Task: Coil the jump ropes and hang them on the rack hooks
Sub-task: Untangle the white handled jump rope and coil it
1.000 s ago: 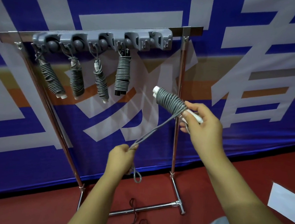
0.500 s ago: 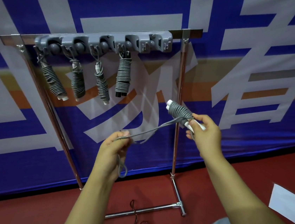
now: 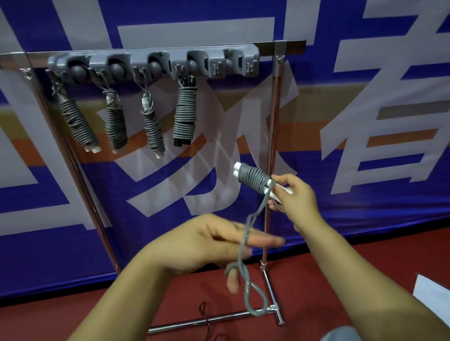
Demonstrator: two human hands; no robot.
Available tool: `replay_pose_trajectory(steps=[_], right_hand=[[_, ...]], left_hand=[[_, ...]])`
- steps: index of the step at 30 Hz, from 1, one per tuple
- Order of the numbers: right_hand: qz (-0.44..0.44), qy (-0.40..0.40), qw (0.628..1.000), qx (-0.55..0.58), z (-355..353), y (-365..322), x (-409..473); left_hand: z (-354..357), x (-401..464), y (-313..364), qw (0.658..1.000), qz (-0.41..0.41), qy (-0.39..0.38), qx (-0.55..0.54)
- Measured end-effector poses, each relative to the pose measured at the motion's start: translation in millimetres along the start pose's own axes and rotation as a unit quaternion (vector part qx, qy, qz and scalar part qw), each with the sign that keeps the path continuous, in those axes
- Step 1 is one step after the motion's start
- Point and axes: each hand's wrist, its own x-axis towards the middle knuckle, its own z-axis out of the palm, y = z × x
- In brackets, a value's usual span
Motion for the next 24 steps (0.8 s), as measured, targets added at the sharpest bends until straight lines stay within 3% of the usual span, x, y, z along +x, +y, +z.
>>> replay_pose_trajectory(steps=[2,5,8,10,14,18,24], right_hand=[[0.002,0.013,1.0,0.006,-5.9,-3.5,6.7],[-0.013,0.039,0.999,0.012,-11.3,-14.8,13.7],[-0.045,0.038,0.998,0.035,-8.2,-29.5,10.2],[-0.07,0.044,0.995,0.057,-6.5,-38.4,5.4],[-0.086,0.041,0.993,0.066,-3.0,-45.1,-4.9],[-0.081,0.059,0.99,0.104,-8.0,-50.7,-9.7],[-0.077,0.067,0.988,0.113,-5.1,-48.4,-15.0]], left_hand=[[-0.1,7.4,-14.2,0.977,-0.086,-0.042,0.189],[4.3,23.2,-50.1,0.84,-0.243,-0.049,0.484],[8.8,33.8,-90.8,0.751,-0.333,-0.093,0.563],[4.4,38.5,-113.9,0.727,-0.349,-0.074,0.587],[-16.8,35.5,-138.9,0.724,-0.295,0.072,0.619],[-24.1,18.3,-155.3,0.82,-0.183,0.259,0.476],[-10.5,4.9,-166.2,0.816,-0.133,0.319,0.463]])
